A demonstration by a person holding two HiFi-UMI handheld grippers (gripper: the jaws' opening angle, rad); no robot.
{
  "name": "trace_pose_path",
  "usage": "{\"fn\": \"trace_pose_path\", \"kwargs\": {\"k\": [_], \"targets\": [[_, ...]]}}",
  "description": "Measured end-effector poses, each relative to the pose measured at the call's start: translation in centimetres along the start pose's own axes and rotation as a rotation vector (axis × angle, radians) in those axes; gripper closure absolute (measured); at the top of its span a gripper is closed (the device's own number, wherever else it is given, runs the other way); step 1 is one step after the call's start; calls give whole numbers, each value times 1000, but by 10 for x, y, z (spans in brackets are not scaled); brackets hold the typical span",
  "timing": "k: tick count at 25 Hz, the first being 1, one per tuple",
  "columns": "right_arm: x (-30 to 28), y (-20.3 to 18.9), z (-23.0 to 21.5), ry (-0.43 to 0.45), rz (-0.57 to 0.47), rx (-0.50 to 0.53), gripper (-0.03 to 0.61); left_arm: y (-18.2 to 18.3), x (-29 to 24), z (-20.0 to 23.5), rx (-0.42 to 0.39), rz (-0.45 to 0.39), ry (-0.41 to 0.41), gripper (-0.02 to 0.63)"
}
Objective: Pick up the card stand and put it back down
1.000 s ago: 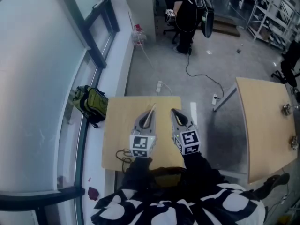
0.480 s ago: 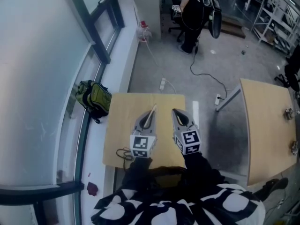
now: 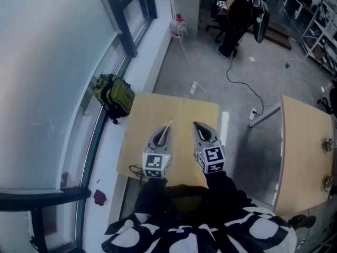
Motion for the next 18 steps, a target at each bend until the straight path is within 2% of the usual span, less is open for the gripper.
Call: {"fn": "trace_pose_path", "kwargs": {"k": [9,18], "targets": [[-18,-13,18,66,36,-2,565,-52,29,12,16,108,-4,595],[-30,-31,22,72,85,-12,565,-109,40,19,61,204,-27,595]]}}
Point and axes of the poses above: the fingertips, and each gripper's own axes: x backward along the fingers, z to its left, y out of its top, the point moved 3 cm from there along x, backward along the fingers, and after that the axes turned 1 degree about -z, right-handed, at the moved point
